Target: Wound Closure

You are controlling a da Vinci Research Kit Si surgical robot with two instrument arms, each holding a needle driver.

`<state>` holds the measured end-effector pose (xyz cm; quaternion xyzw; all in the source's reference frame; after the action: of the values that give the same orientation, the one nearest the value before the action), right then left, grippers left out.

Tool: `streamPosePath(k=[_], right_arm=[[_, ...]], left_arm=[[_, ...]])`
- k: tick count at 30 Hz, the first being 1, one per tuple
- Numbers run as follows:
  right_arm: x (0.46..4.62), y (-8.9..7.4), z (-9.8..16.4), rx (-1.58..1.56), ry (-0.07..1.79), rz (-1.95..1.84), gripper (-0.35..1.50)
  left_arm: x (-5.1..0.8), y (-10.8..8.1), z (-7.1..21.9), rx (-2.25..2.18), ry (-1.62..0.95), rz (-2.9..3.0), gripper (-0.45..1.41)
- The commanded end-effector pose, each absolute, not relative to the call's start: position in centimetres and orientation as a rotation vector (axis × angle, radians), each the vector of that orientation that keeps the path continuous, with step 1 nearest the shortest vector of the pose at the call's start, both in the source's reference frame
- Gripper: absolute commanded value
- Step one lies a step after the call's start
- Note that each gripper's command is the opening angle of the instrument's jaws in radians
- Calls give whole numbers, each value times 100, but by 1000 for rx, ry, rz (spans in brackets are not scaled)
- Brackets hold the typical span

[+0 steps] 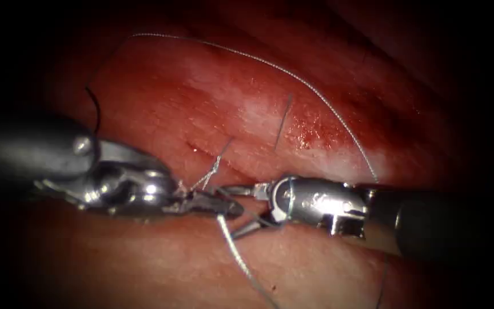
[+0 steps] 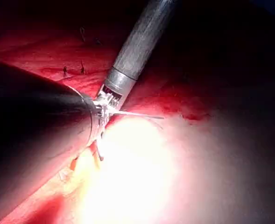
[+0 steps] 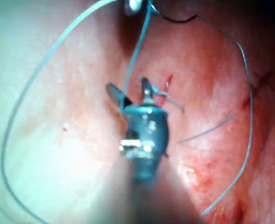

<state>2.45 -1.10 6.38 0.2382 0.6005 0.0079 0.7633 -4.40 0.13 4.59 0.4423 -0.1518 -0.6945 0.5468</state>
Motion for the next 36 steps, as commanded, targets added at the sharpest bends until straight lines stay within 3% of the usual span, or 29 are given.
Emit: streamPosePath(k=[1, 7, 17, 36], right_arm=[[251, -115, 643, 546, 1318, 8, 71], [248, -115, 642, 639, 1389, 23, 44], [249, -116, 642, 744, 1488, 29, 24], [246, -104, 636, 800, 1744, 185, 29]], left_arm=[[-445, 12, 466, 1051, -366, -1632, -45], [-435, 20, 490, 986, -322, -1614, -45], [-428, 24, 529, 909, -294, -1603, -45], [-423, 7, 592, 815, -228, -1578, -45]])
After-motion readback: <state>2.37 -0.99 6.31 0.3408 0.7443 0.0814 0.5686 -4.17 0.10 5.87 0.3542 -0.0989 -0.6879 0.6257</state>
